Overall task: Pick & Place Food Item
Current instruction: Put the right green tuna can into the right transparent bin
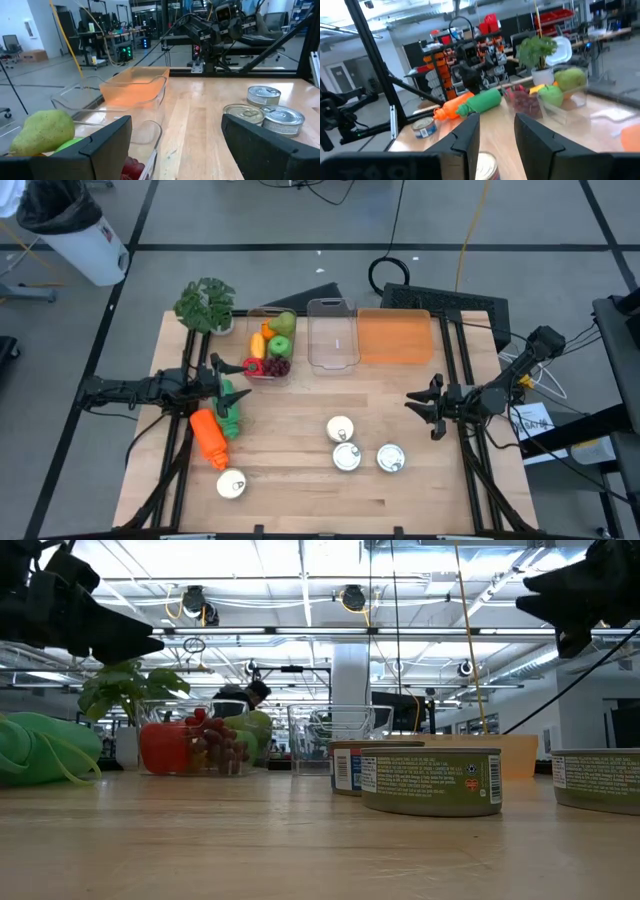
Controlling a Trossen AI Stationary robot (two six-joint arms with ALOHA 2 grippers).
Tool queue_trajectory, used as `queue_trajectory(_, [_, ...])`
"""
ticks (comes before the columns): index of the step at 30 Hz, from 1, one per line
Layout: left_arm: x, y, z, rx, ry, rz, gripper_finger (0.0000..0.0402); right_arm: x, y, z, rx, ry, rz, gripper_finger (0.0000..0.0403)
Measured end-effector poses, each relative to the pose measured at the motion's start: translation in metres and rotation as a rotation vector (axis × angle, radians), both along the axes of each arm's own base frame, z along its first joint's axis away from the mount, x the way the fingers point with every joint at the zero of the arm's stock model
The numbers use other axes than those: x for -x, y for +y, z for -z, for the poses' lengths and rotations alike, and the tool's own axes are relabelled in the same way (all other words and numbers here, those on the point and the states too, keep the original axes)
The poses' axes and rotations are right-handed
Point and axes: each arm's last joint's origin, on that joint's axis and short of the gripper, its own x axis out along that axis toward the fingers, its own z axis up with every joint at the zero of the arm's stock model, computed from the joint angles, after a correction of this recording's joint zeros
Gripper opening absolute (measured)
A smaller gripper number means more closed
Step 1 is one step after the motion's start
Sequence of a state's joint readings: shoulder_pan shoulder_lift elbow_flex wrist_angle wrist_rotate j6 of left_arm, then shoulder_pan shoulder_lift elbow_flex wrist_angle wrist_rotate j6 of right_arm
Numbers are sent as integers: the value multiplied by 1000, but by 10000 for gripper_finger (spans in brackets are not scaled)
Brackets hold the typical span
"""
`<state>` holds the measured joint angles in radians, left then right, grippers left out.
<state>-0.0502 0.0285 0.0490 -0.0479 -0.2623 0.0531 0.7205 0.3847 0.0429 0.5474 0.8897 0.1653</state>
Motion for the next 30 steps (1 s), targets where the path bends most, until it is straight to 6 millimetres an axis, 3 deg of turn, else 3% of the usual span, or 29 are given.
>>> queue_trajectory(3, [0,0,0,10,-2,0,324,1,-1,-8,-70,-78,-21,112])
queue_trajectory(6, [0,0,0,6,-1,0,324,1,6,-16,-41,-172,-239,125])
queue_trajectory(10, [0,0,0,5,-1,0,324,-5,17,-17,46,-164,-378,171])
queue_trajectory(13, [0,0,0,5,-1,0,324,-18,29,-33,73,-128,-403,221])
queue_trajectory(18, [0,0,0,5,-1,0,324,-51,59,-56,107,195,-452,294])
queue_trajectory(22, [0,0,0,7,-2,-1,324,-74,79,-75,83,479,-414,313])
queue_trajectory(27, [0,0,0,7,-2,-1,324,-92,83,-68,75,805,-229,305])
queue_trajectory(30, [0,0,0,5,-1,-1,324,-97,81,-48,19,955,-143,296])
